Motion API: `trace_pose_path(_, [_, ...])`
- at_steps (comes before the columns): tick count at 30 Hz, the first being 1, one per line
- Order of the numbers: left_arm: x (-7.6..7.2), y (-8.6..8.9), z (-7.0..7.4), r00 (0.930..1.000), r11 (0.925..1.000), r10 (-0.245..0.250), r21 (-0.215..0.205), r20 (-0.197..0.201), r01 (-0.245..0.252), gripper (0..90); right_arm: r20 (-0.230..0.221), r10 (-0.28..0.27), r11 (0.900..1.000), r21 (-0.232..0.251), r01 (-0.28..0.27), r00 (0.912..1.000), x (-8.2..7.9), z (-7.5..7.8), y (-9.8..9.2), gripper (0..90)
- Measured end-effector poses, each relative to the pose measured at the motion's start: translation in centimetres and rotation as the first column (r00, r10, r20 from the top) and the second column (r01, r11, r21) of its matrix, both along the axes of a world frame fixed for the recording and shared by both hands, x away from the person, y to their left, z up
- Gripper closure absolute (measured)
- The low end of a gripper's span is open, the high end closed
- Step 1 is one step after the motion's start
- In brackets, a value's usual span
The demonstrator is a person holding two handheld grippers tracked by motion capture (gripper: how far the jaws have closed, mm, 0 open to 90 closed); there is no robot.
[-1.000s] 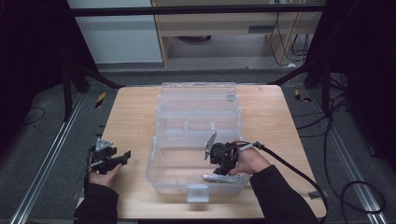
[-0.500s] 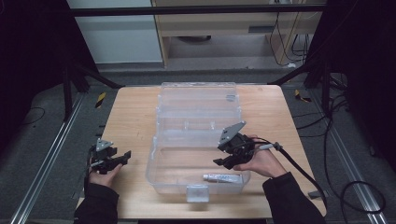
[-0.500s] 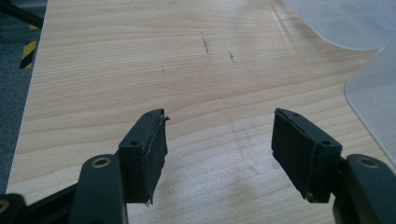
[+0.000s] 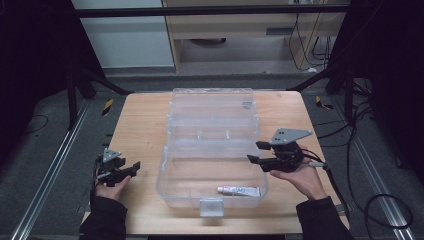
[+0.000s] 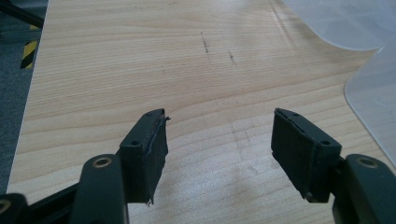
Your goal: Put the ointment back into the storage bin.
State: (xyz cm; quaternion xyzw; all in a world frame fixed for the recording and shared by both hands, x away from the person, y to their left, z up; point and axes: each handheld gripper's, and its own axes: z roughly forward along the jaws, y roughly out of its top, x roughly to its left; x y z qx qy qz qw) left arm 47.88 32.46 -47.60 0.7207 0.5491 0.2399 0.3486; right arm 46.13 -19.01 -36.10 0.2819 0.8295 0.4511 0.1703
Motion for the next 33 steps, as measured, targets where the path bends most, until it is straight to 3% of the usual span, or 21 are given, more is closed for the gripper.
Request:
trace_pose_path(1, [0.0, 0.0, 0.0, 1.0000, 1.0000, 0.000, 0.000, 0.000, 0.000, 36.3, 0.000, 0.000, 1.000, 0.000, 0.000, 1.0000, 0.0, 0.0, 0.0, 44.2])
trace_pose_path(2, [0.0, 0.0, 0.0, 1.0000, 1.0000, -0.002, 0.001, -0.002, 0.002, 36.7, 0.020, -0.050, 0.999, 0.017, 0.050, 0.9985, -0.1, -0.3, -1.1, 42.6])
trace_pose_path(4, [0.0, 0.0, 0.0, 1.0000, 1.0000, -0.003, 0.000, -0.005, 0.003, 37.0, 0.024, -0.079, 0.996, 0.034, 0.078, 0.9966, -0.2, -0.5, -1.6, 41.7])
trace_pose_path(6, [0.0, -0.1, 0.0, 1.0000, 1.0000, -0.004, -0.001, -0.004, 0.004, 38.2, 0.060, -0.177, 0.983, 0.070, 0.173, 0.9824, -0.3, -1.3, -3.2, 38.2])
trace_pose_path(8, [0.0, -0.1, 0.0, 1.0000, 1.0000, -0.004, -0.001, -0.004, 0.004, 38.3, 0.071, -0.198, 0.979, 0.071, 0.193, 0.9776, -0.3, -1.5, -3.5, 36.4])
trace_pose_path(10, [0.0, 0.0, 0.0, 1.0000, 1.0000, -0.003, 0.001, -0.004, 0.003, 38.8, 0.081, -0.270, 0.961, 0.092, 0.263, 0.9594, -0.3, -2.5, -5.0, 30.6])
trace_pose_path(11, [0.0, 0.0, 0.0, 1.0000, 1.0000, -0.003, 0.001, -0.004, 0.003, 38.9, 0.081, -0.270, 0.961, 0.092, 0.263, 0.9594, -0.3, -2.5, -5.0, 30.6])
trace_pose_path(14, [0.0, 0.0, 0.0, 1.0000, 1.0000, -0.003, 0.001, -0.006, 0.003, 39.3, 0.078, -0.325, 0.943, 0.104, 0.316, 0.9426, -0.1, -3.7, -6.1, 27.9])
trace_pose_path(17, [0.0, 0.0, 0.0, 1.0000, 1.0000, -0.005, 0.001, -0.009, 0.005, 40.3, 0.087, -0.396, 0.916, 0.101, 0.387, 0.9142, 0.3, -5.0, -7.4, 23.7])
trace_pose_path(19, [0.0, 0.0, 0.0, 0.9999, 1.0000, -0.006, 0.000, -0.010, 0.006, 40.8, 0.083, -0.406, 0.912, 0.101, 0.397, 0.9101, 0.4, -5.3, -7.7, 23.3])
trace_pose_path(20, [0.0, 0.0, 0.0, 0.9999, 1.0000, -0.007, 0.003, -0.011, 0.007, 41.0, 0.082, -0.446, 0.894, 0.101, 0.437, 0.8915, 0.6, -6.1, -8.6, 22.5])
trace_pose_path(21, [0.0, 0.0, 0.0, 0.9999, 1.0000, -0.007, 0.003, -0.011, 0.007, 41.1, 0.082, -0.446, 0.894, 0.101, 0.437, 0.8915, 0.6, -6.1, -8.6, 22.5])
trace_pose_path(22, [0.0, -0.1, 0.0, 0.9999, 1.0000, -0.007, 0.004, -0.012, 0.007, 41.3, 0.068, -0.474, 0.879, 0.096, 0.467, 0.8780, 0.8, -7.0, -9.3, 22.2])
trace_pose_path(24, [0.0, -0.1, 0.0, 0.9999, 1.0000, -0.007, 0.005, -0.012, 0.007, 41.4, 0.060, -0.480, 0.875, 0.097, 0.474, 0.8752, 0.9, -7.3, -9.6, 21.7])
trace_pose_path(26, [0.0, -0.1, 0.0, 0.9999, 1.0000, -0.006, 0.006, -0.012, 0.006, 41.5, 0.029, -0.504, 0.861, 0.098, 0.499, 0.8631, 1.1, -8.1, -10.1, 21.4])
trace_pose_path(32, [0.0, -0.1, -0.1, 0.9999, 0.9999, -0.005, 0.012, -0.014, 0.005, 41.4, 0.015, -0.543, 0.838, 0.077, 0.541, 0.8394, 1.4, -9.4, -11.1, 20.3])
trace_pose_path(33, [0.0, -0.1, -0.1, 0.9999, 0.9999, -0.005, 0.011, -0.014, 0.005, 41.3, 0.010, -0.554, 0.830, 0.080, 0.552, 0.8323, 1.4, -9.5, -11.2, 20.3])
